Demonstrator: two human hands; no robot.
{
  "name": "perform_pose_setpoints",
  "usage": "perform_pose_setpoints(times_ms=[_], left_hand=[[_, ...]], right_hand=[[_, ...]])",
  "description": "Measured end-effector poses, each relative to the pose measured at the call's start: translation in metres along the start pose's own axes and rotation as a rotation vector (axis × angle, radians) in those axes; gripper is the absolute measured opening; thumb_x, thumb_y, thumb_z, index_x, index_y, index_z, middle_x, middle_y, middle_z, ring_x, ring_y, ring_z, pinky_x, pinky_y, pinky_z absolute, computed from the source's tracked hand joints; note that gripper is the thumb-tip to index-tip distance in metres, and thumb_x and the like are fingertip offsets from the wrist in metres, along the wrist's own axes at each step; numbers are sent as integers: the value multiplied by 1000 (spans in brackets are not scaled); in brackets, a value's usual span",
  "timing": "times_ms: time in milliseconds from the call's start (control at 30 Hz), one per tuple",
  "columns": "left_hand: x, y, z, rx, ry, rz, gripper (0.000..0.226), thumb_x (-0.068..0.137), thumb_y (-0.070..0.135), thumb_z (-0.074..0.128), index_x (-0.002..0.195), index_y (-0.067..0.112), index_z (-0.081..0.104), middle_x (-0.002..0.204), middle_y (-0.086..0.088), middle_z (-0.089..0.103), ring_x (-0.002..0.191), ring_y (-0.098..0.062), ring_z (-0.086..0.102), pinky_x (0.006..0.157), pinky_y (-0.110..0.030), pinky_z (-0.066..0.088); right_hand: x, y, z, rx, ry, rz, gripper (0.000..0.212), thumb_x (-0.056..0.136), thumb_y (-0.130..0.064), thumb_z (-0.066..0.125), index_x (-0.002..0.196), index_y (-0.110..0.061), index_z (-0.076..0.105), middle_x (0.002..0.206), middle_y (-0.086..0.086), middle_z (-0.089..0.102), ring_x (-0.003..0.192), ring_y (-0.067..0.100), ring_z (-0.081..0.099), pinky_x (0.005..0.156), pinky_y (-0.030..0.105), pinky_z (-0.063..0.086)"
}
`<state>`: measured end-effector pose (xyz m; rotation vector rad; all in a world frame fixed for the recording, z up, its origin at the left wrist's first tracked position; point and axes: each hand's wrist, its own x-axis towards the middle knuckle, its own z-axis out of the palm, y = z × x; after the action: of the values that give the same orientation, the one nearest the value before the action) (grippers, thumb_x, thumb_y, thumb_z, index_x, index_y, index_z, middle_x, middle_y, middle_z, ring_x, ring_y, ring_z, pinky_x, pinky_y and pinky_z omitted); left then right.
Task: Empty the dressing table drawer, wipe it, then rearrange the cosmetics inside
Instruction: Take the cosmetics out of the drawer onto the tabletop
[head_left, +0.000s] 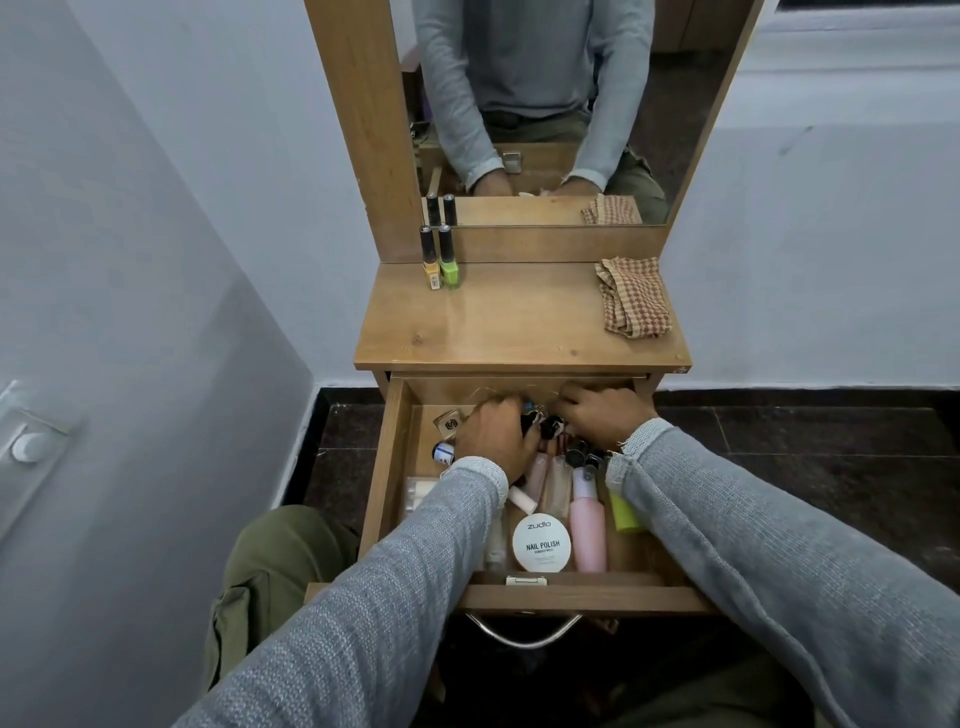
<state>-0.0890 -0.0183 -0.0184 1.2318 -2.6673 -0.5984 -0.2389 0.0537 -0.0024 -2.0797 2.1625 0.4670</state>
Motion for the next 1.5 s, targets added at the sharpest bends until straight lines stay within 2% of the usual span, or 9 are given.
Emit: perform_pose_setpoints(times_ms=[200, 333, 433, 633, 767, 867, 1000, 1200, 1500], left_hand=[[-11, -8, -26, -173, 155, 21, 21, 88, 40, 58, 100, 23, 62, 99, 6, 63, 87, -15, 59, 71, -32, 50], [-15, -17, -54, -239, 258, 79, 16, 87, 37, 61, 98, 25, 61, 97, 8, 62, 84, -10, 58, 74, -32, 53], [-10, -19, -75, -273, 334, 96, 14, 85, 41, 60, 91, 28, 58, 92, 10, 60, 81, -9, 57, 72, -32, 53], [17, -17, -101, -316, 403, 79, 14, 82, 39, 65, 87, 26, 60, 87, 10, 59, 76, -9, 55, 69, -33, 51], [36, -17, -104, -221, 362, 46, 18, 83, 41, 65, 91, 25, 62, 91, 9, 60, 80, -10, 55, 70, -30, 49], [47, -16, -104, -160, 336, 36, 18, 84, 40, 63, 91, 24, 63, 93, 6, 61, 82, -14, 56, 73, -35, 52], [60, -11, -106, -122, 321, 46, 14, 85, 37, 63, 86, 23, 59, 88, 5, 59, 80, -17, 57, 70, -35, 51], [76, -10, -102, -114, 290, 71, 24, 87, 40, 64, 99, 19, 64, 97, 3, 63, 88, -17, 57, 75, -35, 50], [74, -25, -80, -165, 276, 57, 22, 84, 30, 71, 99, 14, 69, 99, -2, 66, 86, -18, 61, 79, -35, 53]], right_hand=[[-11, 4, 3, 207, 103, 7, 42, 96, -37, 45, 134, -19, 40, 132, 1, 44, 107, 25, 58, 78, 39, 49], [-20, 1, 2, 372, 417, -123, 35, 86, -31, 62, 115, -11, 56, 107, 6, 57, 79, 24, 63, 59, 35, 52], [-18, -5, -15, 524, 587, -149, 29, 79, -20, 72, 102, -7, 61, 93, 6, 61, 69, 18, 59, 57, 29, 52], [2, -14, -51, 900, 834, 71, 21, 78, -21, 75, 93, -10, 63, 81, -1, 64, 69, 8, 61, 59, 16, 52], [18, -12, -59, 1020, 831, 221, 22, 78, -26, 75, 92, -12, 65, 80, -4, 65, 69, 4, 61, 62, 12, 50], [29, -8, -57, 1023, 794, 287, 23, 77, -28, 75, 91, -12, 66, 80, -3, 66, 72, 9, 62, 67, 16, 52], [41, -7, -59, 1031, 774, 313, 23, 76, -28, 76, 90, -12, 66, 79, -4, 66, 72, 10, 62, 68, 18, 52], [52, -5, -59, 1047, 749, 344, 26, 76, -28, 77, 95, -13, 68, 79, -7, 65, 70, 6, 60, 69, 19, 53], [61, -5, -55, 1000, 706, 368, 28, 77, -26, 76, 101, -13, 70, 83, -1, 69, 73, 13, 62, 76, 35, 56]])
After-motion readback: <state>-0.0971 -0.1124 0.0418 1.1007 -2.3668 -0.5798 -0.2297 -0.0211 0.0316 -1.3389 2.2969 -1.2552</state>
